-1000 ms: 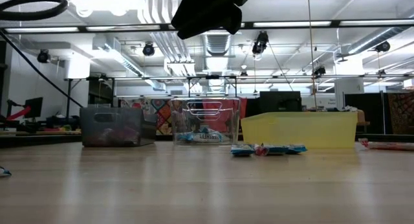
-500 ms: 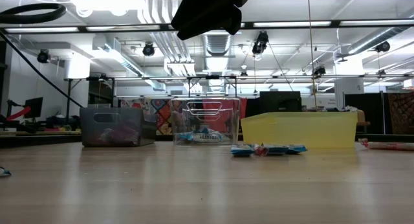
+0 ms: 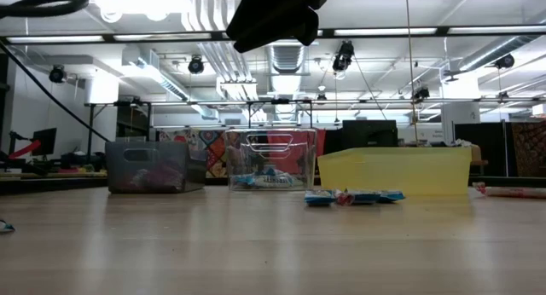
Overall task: Sort candy
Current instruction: Put the red candy into the black bin
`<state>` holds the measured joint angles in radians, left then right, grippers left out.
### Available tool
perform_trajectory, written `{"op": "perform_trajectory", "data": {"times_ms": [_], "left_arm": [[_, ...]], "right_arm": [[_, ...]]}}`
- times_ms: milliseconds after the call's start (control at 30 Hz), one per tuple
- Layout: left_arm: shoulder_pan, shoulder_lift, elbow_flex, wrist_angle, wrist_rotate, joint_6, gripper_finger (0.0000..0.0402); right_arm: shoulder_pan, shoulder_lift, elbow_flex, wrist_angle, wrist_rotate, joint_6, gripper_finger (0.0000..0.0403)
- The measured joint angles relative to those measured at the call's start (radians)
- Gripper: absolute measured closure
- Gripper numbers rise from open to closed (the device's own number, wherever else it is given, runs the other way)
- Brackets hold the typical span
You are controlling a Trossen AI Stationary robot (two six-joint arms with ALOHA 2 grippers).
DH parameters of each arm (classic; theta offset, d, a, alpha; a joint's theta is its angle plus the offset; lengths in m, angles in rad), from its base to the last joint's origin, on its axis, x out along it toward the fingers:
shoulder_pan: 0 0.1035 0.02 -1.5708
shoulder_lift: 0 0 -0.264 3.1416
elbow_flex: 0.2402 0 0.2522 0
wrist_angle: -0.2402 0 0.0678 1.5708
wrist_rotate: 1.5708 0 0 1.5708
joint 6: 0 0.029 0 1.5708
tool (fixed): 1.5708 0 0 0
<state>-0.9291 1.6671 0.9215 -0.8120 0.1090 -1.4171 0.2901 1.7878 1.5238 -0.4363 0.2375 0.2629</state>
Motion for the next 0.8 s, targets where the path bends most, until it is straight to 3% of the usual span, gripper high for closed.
{"op": "perform_trajectory", "data": {"times_ms": [267,600,800], "left_arm": [[0.003,-0.066,0.000,-0.004,-0.052,0.021,0.0401],[0.038,-0.166,0.011,-0.003,-0.248,0.073,0.0402],[0.106,-0.181,0.016,0.001,-0.314,0.199,0.0401]], "right_arm": [[0.000,-0.015,0.000,-0.051,-0.001,0.000,0.0275],[0.051,-0.026,-0.008,-0.048,0.005,-0.037,0.0275],[0.129,-0.029,-0.067,-0.020,0.108,-0.027,0.0275]]}}
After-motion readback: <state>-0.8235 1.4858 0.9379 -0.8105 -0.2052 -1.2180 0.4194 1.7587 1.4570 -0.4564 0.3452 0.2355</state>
